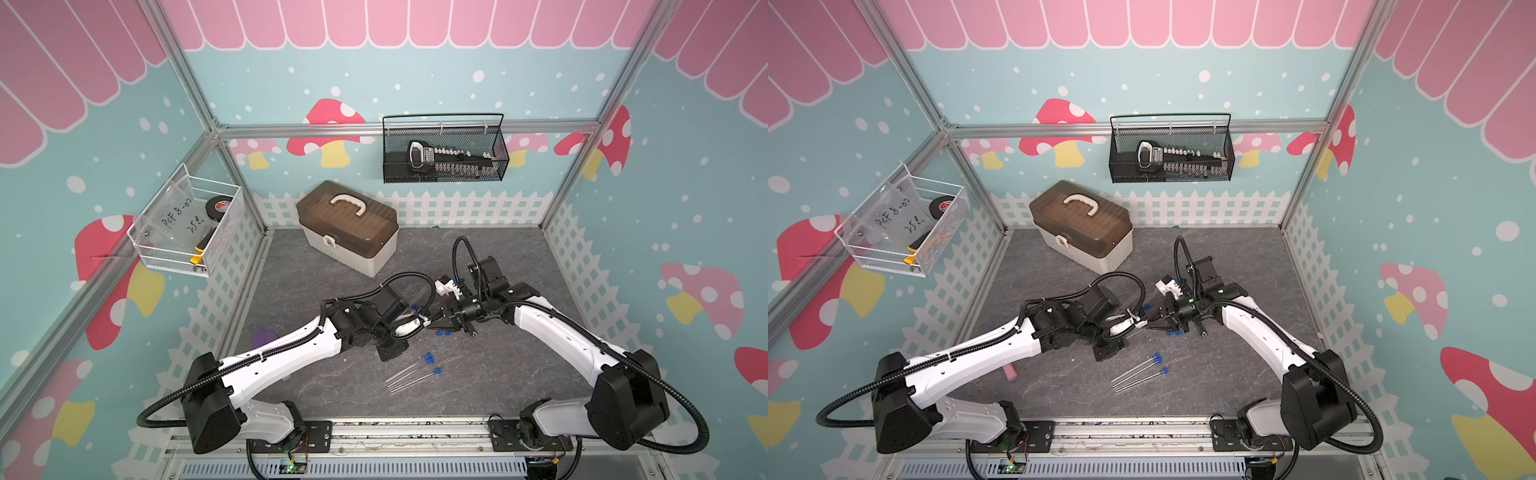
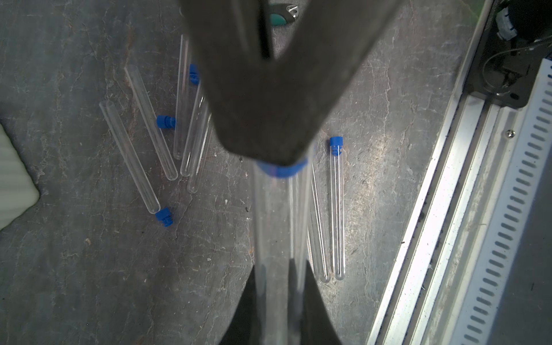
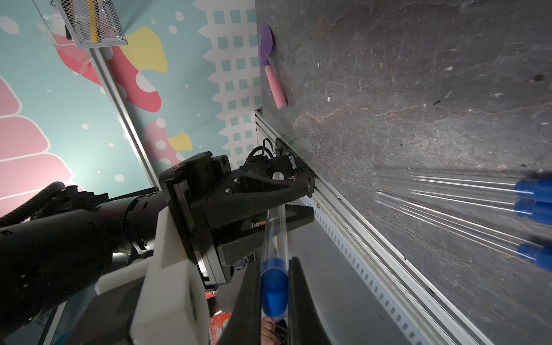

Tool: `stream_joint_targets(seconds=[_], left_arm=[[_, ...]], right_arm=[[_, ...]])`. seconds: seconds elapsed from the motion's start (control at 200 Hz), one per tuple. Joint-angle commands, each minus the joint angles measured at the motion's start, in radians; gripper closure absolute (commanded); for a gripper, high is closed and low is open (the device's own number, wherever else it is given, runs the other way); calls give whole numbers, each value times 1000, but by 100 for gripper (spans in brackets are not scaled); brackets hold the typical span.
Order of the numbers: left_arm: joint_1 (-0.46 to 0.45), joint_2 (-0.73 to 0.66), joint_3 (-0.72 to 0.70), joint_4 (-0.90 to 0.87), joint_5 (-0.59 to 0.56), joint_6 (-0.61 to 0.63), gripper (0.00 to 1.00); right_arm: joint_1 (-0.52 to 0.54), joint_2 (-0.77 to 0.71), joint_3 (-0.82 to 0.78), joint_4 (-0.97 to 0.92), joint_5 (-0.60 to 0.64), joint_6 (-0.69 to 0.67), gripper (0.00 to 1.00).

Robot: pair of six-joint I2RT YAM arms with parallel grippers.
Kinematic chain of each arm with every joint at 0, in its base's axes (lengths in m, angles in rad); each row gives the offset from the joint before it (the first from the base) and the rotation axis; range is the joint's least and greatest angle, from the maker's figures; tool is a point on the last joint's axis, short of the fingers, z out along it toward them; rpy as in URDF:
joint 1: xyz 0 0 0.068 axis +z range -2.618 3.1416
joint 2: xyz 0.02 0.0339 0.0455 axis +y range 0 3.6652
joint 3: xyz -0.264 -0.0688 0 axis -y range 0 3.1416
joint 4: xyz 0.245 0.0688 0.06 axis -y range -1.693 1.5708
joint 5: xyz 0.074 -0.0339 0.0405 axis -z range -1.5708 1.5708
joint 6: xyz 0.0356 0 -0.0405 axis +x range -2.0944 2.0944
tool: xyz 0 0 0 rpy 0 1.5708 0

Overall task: Remove stoppers from test tubes
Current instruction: Open the stopper on the test tube.

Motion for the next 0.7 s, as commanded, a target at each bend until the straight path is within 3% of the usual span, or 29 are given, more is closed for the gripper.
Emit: stream_joint_targets(seconds=[0.0,0.17,0.375,0.5,0.695], left_arm=[[-3,-10,9,-24,26,14,100],[2,-23,-8,-28,24,16,100],[13,-33,-38,-19,27,17,100],[15,-38,-49,-13,36,13,100],[18,-45,-60,-13,26,18,100]], right_arm=[[-17,-22,1,-72,18,-95,100],[-82,-51,-6,-107,-12,-148,100],[-123,-109,-80,62,-60,-7,100],[-167,-168,-185,417,-88,289,100],[-166,-167,-195,444,-119,341,100]])
